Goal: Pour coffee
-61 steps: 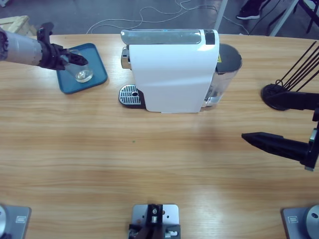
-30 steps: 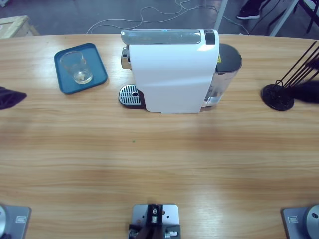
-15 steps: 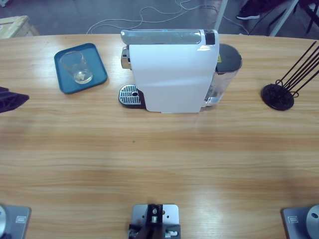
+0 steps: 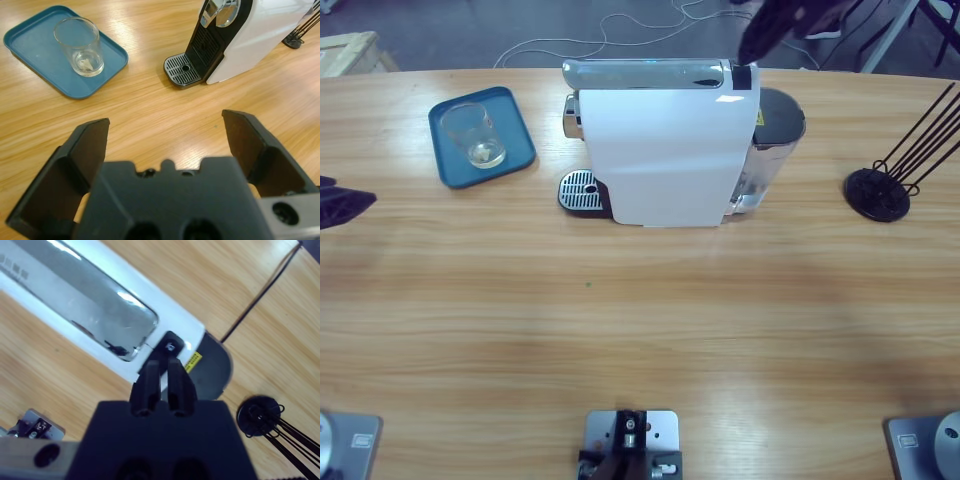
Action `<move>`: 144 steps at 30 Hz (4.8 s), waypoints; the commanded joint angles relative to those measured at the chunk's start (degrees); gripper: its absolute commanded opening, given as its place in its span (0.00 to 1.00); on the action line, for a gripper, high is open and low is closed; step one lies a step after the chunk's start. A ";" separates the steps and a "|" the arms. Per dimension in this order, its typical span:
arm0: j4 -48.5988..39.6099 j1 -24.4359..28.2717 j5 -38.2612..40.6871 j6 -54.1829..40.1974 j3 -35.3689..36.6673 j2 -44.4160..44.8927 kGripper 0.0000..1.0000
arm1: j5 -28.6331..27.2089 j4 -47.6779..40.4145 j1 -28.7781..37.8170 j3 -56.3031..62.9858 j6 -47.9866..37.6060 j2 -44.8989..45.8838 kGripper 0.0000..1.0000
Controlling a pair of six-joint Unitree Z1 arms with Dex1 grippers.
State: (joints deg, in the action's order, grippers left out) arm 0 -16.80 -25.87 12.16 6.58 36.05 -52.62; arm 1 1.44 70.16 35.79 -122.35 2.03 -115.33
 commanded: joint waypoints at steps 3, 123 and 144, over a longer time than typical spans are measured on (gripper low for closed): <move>0.63 -0.41 1.11 -0.61 -2.03 1.64 0.97 | -1.49 2.79 1.47 -4.32 -0.63 -4.70 0.00; 44.40 9.87 -6.37 -3.59 4.77 -58.30 0.00 | 0.84 -37.99 2.09 65.58 -7.04 45.98 1.00; 26.89 -4.86 -1.56 -8.18 9.94 -45.75 0.00 | 0.81 -37.27 2.09 67.63 -7.39 51.61 1.00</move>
State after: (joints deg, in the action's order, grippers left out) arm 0 10.12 -26.75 9.58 -0.36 44.39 -94.64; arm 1 2.23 32.85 37.32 -58.44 -4.76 -67.90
